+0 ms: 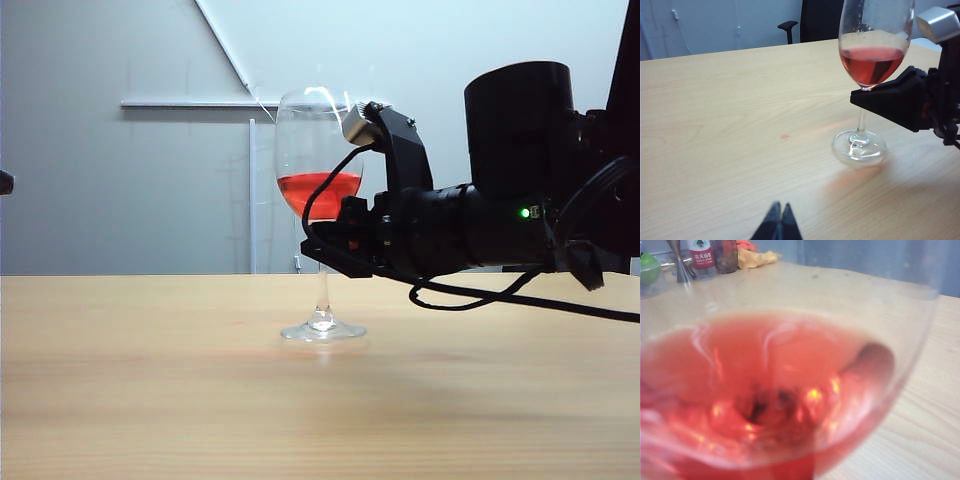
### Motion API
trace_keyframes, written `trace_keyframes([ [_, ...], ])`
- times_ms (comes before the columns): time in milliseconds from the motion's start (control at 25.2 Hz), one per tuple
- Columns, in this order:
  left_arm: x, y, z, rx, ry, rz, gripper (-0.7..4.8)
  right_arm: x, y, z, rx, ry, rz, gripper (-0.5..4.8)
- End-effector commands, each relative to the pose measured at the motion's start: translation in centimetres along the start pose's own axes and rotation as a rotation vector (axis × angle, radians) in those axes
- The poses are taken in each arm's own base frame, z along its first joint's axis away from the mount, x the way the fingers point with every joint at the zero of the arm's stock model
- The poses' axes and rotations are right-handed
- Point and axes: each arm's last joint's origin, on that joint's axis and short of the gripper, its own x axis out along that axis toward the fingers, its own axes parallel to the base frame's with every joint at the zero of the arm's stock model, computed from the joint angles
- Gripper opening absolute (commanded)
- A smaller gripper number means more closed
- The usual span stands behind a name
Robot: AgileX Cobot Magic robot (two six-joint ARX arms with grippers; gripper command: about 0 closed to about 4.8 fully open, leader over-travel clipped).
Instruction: Gently pick up the goblet, rotate it counterclockwise for two full turns (viewing from above), and then place it back on the table.
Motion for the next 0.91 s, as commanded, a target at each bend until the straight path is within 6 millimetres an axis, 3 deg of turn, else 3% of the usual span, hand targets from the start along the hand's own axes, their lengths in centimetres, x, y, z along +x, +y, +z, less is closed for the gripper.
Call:
trace_keyframes([
  [40,-0.02,0.00,0.12,0.005,-0.007,-0.001,-0.05,0.11,0.02,0.99,-0.020,-0.069,0.000,0.00],
  [119,-0.02,0.00,0.12,0.005,-0.007,-0.001,-0.05,0.11,0.01,0.99,-0.020,-0.069,-0.001,0.02],
  [198,-0.02,0.00,0.12,0.005,-0.007,-0.001,-0.05,0.11,0.02,0.98,-0.019,-0.068,0.000,0.59],
  [475,-0.02,0.00,0.12,0.005,-0.007,-0.001,-0.05,0.12,0.02,0.66,-0.012,-0.035,0.000,0.64],
  [555,-0.02,0.00,0.12,0.005,-0.007,-0.001,-0.05,0.12,0.02,0.57,-0.010,-0.027,0.001,1.01],
  [753,-0.02,0.00,0.12,0.005,-0.007,-0.001,-0.05,0.11,0.02,0.55,-0.009,-0.026,0.000,1.10],
  [911,-0.02,0.00,0.12,0.005,-0.007,-0.001,-0.05,-0.27,0.11,0.13,-0.004,-0.004,0.000,1.50],
])
